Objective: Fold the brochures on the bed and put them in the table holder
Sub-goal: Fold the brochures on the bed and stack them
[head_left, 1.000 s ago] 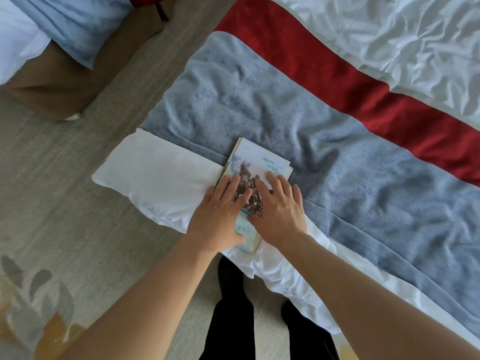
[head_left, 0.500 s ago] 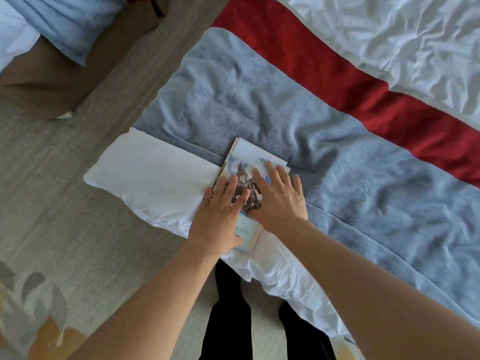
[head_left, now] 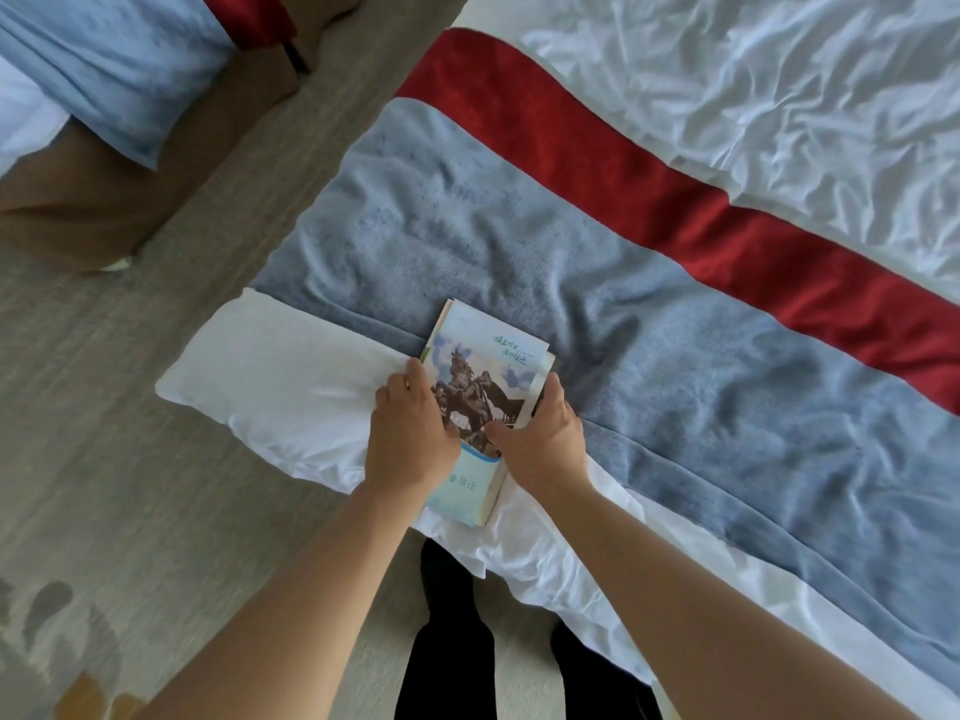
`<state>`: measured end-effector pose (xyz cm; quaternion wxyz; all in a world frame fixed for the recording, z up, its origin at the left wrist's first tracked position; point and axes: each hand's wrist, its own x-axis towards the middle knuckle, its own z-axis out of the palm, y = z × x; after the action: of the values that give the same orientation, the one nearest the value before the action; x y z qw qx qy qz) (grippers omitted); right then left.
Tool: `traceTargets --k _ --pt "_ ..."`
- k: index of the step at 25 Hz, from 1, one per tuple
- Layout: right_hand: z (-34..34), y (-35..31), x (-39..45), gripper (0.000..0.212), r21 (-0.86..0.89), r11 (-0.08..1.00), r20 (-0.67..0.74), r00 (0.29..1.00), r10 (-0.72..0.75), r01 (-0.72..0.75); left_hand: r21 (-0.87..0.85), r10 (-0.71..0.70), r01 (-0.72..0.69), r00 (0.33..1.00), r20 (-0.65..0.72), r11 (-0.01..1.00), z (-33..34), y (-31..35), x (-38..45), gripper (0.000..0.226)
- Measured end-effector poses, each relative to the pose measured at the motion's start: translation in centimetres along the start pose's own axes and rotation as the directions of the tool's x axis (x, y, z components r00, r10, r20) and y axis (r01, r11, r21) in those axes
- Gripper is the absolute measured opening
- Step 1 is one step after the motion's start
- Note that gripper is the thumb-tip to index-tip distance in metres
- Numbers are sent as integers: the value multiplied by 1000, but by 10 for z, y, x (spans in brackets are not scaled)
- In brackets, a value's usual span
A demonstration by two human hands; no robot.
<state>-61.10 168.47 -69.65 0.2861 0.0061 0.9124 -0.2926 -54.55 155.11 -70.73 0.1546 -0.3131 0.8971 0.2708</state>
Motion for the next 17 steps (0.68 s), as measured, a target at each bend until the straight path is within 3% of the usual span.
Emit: traceTargets --k 5,17 --pt "4 -1 2 91 -17 1000 54 998 23 -22 89 56 -55 998 -18 995 3 -1 -6 84" --pt "-36 -3 5 99 129 991 23 999 42 -45 -83 55 -52 998 27 995 -4 32 -1 87"
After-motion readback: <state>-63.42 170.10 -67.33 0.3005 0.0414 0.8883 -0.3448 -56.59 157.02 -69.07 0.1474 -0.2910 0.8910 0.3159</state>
